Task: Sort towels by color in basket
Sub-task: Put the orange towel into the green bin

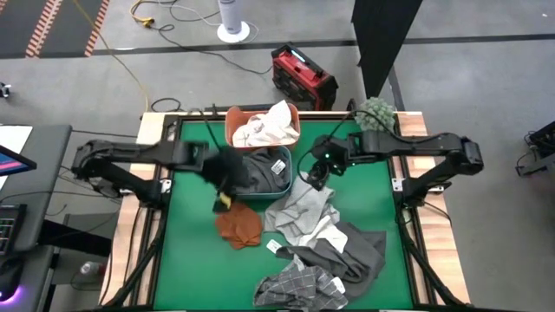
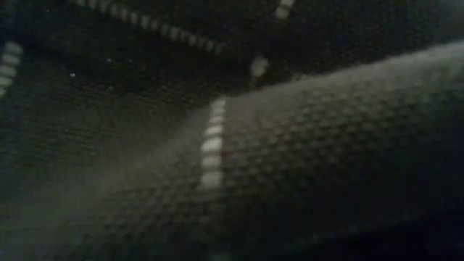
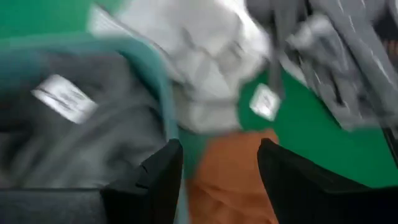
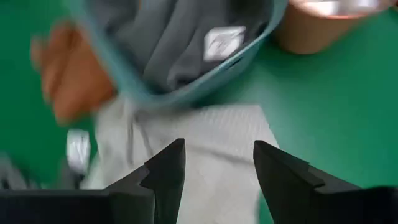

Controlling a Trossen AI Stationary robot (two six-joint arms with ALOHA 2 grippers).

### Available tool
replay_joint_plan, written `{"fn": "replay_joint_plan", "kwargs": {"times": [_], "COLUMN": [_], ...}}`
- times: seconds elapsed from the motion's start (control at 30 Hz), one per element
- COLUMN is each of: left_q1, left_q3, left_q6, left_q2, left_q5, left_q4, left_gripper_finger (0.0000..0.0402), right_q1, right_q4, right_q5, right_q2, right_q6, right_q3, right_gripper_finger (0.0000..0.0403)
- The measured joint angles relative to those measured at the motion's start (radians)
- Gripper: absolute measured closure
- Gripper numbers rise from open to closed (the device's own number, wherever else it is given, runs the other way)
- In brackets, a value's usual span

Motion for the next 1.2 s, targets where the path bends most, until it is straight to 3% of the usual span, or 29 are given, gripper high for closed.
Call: {"fn": "replay_joint_plan", "kwargs": {"times": [0.17,0.43,0.73,0.93,1.2], "left_q1": [-0.186,-0.366,-0.488,-0.496,-0.496], "left_q3": [-0.080,-0.289,-0.383,-0.383,-0.383], "left_q6": [-0.076,-0.233,-0.332,-0.301,-0.291], "left_q2": [0.000,0.001,0.000,0.030,0.205], "left_q5": [-0.061,-0.124,-0.316,-0.351,-0.350], "left_q4": [-0.014,0.118,0.160,0.203,0.291], "left_gripper_finger": [0.0205,0.0205,0.0205,0.0205,0.0205], "right_q1": [0.101,0.295,0.501,0.550,0.540], "right_q4": [0.155,0.380,0.390,0.390,0.325], "right_q5": [0.150,0.270,0.457,0.510,0.541], "right_q2": [0.031,0.150,0.262,0.309,0.320], "right_q6": [0.238,0.558,0.853,0.866,0.823], "right_q3": [-0.009,-0.010,0.025,0.104,0.172], "right_gripper_finger": [0.0186,0.0186,0.0210,0.0224,0.0237]}}
